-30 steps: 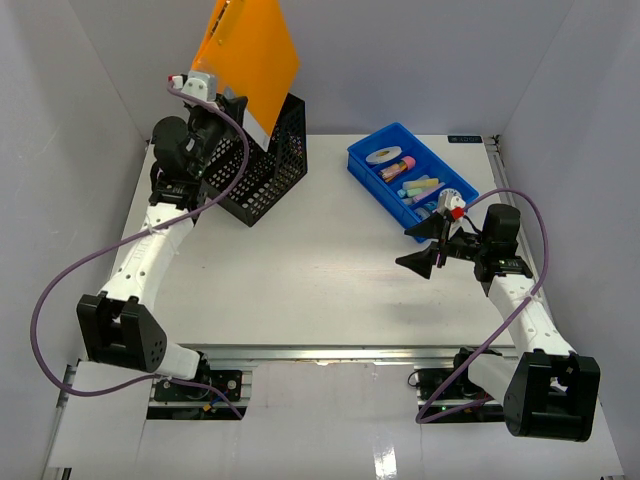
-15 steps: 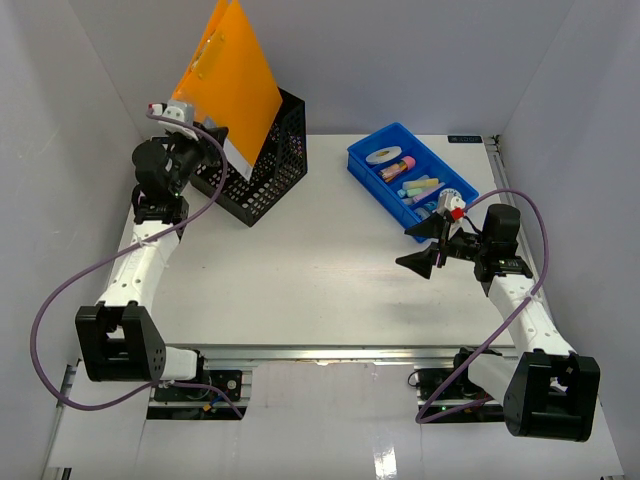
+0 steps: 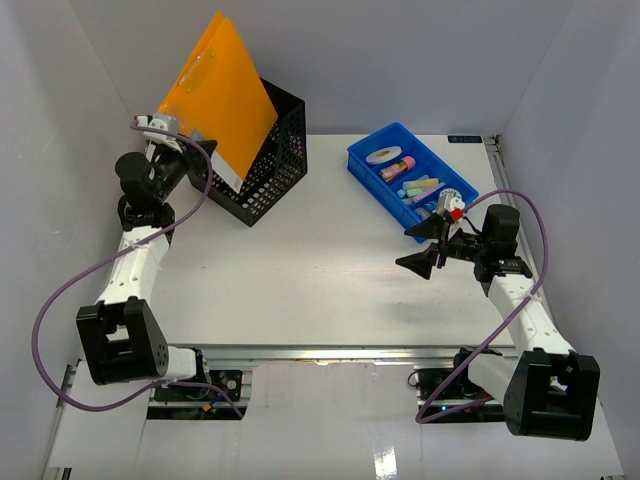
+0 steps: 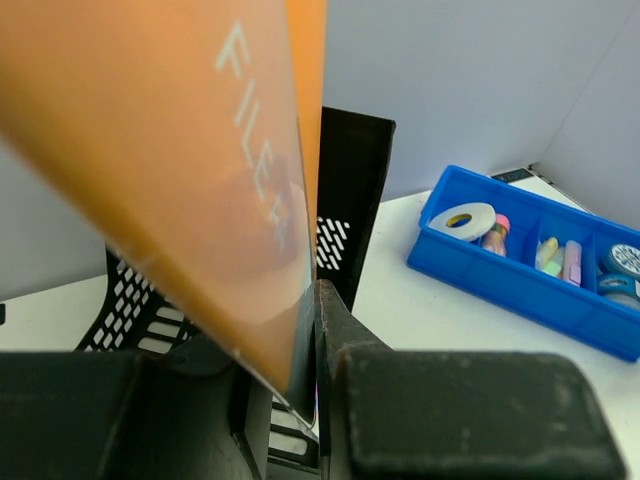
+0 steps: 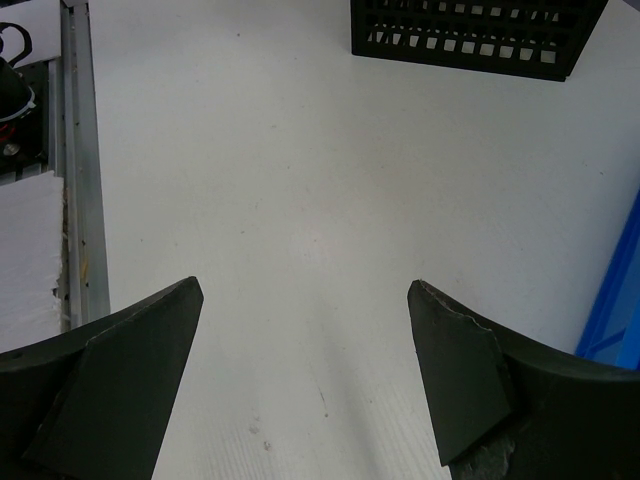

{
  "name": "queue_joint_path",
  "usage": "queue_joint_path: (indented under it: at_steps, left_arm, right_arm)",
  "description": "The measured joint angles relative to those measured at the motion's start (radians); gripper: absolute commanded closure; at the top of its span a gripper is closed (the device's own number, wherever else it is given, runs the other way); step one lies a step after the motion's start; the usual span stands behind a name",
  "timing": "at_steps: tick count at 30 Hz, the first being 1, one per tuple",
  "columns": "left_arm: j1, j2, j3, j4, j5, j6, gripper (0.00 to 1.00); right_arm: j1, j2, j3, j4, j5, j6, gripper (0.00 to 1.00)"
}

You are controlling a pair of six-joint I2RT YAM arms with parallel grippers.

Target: Organize the desk

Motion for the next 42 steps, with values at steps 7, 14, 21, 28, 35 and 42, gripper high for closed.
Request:
queue_joint_path:
  at_steps: [7, 14, 21, 28, 35, 42]
  left_arm:
    - [0.018, 0.030, -0.038, 0.029, 0.135, 0.005, 1.00]
    - [0.021, 0.040, -0.031, 0.053, 0.228, 0.054, 1.00]
    - [0.021, 0.164, 0.069, -0.011, 0.269, 0.151, 1.00]
    - [0.021, 0.263, 0.128, -0.051, 0.291, 0.209, 1.00]
    - [0.022, 0.296, 0.162, -0.052, 0.300, 0.231, 1.00]
    - [0.021, 0.318, 0.170, -0.013, 0.321, 0.210, 1.00]
  right_arm:
    - [0.000, 0.000, 0.000, 0.000, 0.000, -0.002, 0.10]
    - [0.000, 0.014, 0.000, -0.001, 0.000, -0.005, 0.10]
    - [0.000, 0.015, 0.000, -0.002, 0.000, -0.007, 0.10]
    - [0.000, 0.023, -0.001, -0.002, 0.000, -0.014, 0.10]
    - [0.000, 0.033, -0.001, -0.004, 0.000, -0.023, 0.10]
    - [0.000, 0.040, -0.001, -0.004, 0.001, -0.024, 0.10]
